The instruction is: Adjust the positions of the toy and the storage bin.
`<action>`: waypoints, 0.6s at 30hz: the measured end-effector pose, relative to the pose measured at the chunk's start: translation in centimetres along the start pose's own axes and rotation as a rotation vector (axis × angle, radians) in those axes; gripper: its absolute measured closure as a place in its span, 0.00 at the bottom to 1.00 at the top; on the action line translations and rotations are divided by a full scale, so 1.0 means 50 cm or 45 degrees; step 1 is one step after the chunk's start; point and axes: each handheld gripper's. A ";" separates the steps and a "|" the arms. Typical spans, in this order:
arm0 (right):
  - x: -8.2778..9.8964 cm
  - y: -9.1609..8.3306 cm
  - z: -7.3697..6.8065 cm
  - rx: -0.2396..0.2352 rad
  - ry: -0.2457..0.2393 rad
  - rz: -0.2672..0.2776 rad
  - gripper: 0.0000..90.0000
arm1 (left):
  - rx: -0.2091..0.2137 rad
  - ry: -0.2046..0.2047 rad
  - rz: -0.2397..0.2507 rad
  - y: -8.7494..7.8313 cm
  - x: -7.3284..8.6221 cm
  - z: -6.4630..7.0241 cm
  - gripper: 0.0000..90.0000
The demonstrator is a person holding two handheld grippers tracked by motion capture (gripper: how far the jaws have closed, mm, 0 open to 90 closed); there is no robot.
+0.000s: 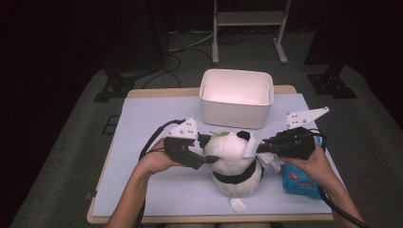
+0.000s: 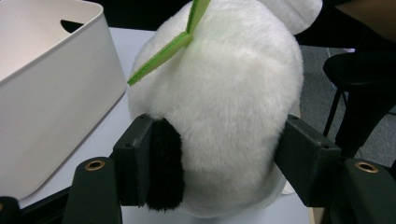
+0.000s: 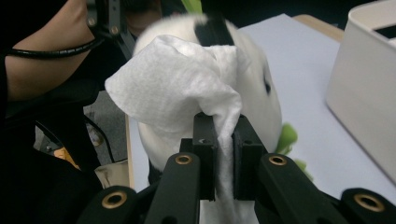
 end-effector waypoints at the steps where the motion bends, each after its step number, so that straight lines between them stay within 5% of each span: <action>1: -0.008 -0.001 -0.003 0.005 -0.014 0.002 0.91 | 0.000 0.004 -0.001 0.003 -0.002 0.001 0.38; 6: -0.025 0.000 -0.009 0.017 -0.042 -0.018 0.91 | 0.009 0.002 -0.009 0.012 -0.003 0.000 0.37; 14: 0.020 0.006 0.003 -0.006 0.023 0.002 0.92 | 0.018 -0.052 -0.005 0.021 0.004 -0.005 0.22; 18: 0.039 -0.003 0.003 -0.007 0.041 0.032 0.92 | 0.035 -0.039 0.004 0.026 0.004 -0.001 0.25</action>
Point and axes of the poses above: each handheld gripper's, and its own axes: y roughly forward along the jaws, x roughly out of its underside, z roughly to its right, and after that the axes turned 1 degree about y, right-handed
